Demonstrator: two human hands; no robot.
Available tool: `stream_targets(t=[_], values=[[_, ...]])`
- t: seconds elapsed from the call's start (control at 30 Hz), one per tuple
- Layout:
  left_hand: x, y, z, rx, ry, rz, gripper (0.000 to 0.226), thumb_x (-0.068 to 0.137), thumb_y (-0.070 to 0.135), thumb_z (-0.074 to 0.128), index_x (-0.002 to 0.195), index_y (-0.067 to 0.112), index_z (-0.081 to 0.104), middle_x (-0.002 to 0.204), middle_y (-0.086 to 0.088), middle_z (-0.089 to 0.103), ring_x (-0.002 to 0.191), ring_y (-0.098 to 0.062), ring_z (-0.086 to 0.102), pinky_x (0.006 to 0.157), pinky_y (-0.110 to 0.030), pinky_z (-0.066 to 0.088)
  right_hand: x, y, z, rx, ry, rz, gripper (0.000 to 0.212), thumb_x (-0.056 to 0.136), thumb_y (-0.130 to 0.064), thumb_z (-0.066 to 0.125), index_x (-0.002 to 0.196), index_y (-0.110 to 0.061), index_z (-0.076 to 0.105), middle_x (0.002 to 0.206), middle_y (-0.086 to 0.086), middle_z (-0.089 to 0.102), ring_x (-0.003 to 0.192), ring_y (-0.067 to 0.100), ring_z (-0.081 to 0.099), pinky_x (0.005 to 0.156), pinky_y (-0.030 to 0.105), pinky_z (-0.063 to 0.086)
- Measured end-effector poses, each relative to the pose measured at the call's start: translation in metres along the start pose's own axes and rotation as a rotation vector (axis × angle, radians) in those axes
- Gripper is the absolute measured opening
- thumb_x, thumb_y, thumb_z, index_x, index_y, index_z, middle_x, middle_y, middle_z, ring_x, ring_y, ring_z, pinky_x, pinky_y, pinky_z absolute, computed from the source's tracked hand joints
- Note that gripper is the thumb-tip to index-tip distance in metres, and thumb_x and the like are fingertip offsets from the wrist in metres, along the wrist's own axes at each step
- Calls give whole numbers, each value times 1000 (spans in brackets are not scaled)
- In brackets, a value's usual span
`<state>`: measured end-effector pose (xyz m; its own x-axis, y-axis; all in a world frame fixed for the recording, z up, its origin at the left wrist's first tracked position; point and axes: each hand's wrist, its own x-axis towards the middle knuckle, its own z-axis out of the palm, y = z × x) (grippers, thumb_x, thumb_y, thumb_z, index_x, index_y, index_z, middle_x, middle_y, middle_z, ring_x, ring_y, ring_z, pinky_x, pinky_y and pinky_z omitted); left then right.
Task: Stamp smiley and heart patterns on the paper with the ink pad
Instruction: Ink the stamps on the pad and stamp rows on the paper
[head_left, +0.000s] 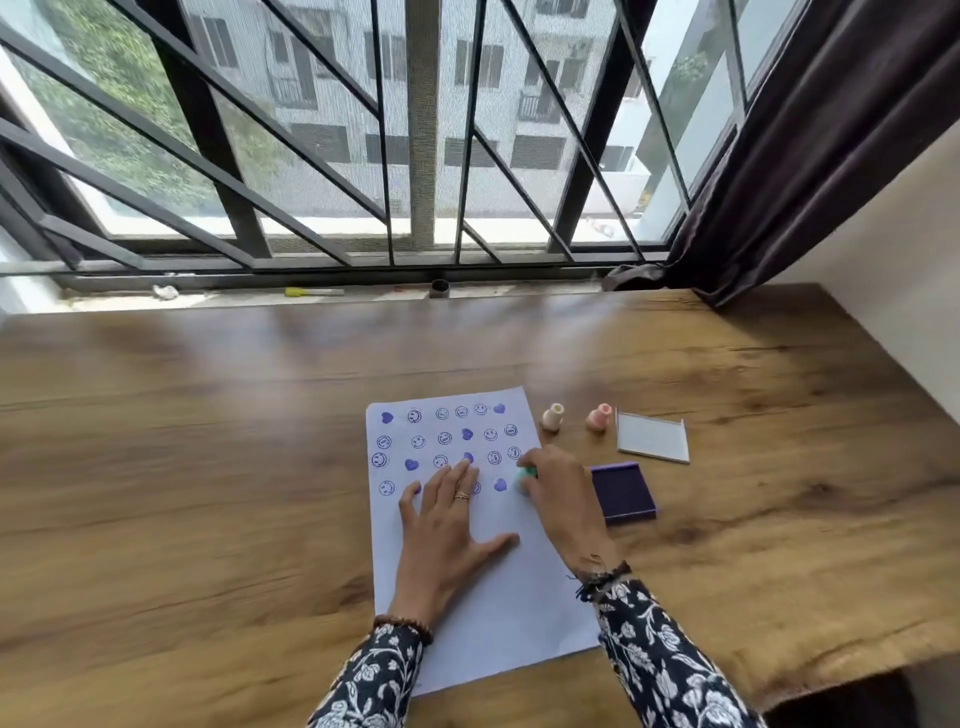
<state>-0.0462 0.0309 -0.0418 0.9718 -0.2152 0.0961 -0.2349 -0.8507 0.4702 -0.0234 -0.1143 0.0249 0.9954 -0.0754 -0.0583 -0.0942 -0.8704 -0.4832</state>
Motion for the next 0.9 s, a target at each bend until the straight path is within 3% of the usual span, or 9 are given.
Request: stream_targets(t=[0.07,0.17,0.3,0.4,0.5,0.6,0.7,0.8,0.9], values=[[0,1,-1,-11,5,-2,90,68,71,54,137,18,33,150,5,30,135,-16,26,107,-40,5,2,4,-6,206,12,122,24,75,-4,64,98,-9,70,100,9,72,92,21,64,72,22,44],[0,1,-3,-9,29,8,88,67,71,57,135,19,37,147,3,36,133,-17,31,105,-39,5,0,15,-18,661,58,351,24,67,-8,77,90,-8,74,89,9,74,82,13,63,65,16,46],[1,2,-5,-7,39,11,87,66,69,61,133,18,40,144,2,40,132,-17,34,105,-39,7,-11,27,-29,1179,44,505,14,77,0,68,90,-3,70,91,13,70,79,14,64,68,15,54],[0,3,-5,-3,36,13,87,66,68,61,134,18,39,145,3,39,133,-16,32,106,-40,8,-18,39,-38,1479,44,530,24,82,3,59,105,10,62,100,14,67,87,19,64,76,17,55],[0,3,-6,0,42,17,87,67,67,62,135,18,38,145,3,38,133,-15,31,106,-39,8,-22,47,-45,1594,4,525,19,83,1,57,99,6,66,100,14,69,92,19,65,79,19,54],[0,3,-6,2,40,18,86,68,66,62,136,18,37,145,2,38,134,-15,30,107,-40,8,-21,47,-48,1767,-73,575,26,87,-2,53,75,-2,76,80,9,76,75,15,73,68,20,59],[0,4,-6,-9,41,18,86,68,65,63,136,18,37,144,1,40,134,-15,31,107,-41,9,-19,49,-49,1883,-114,612,35,89,-2,50,66,-2,76,72,10,76,66,15,73,61,22,60],[1,4,-7,2,32,15,87,68,66,62,136,18,36,146,3,36,134,-14,28,107,-40,8,-21,51,-49,1879,-128,612,30,88,-3,52,70,-2,75,73,10,76,67,15,73,59,22,60],[2,6,-7,0,25,7,86,68,66,62,136,19,36,145,3,37,134,-14,27,106,-41,6,-24,60,-51,1771,-75,596,16,88,-4,53,90,0,68,81,10,75,71,15,72,59,20,59]])
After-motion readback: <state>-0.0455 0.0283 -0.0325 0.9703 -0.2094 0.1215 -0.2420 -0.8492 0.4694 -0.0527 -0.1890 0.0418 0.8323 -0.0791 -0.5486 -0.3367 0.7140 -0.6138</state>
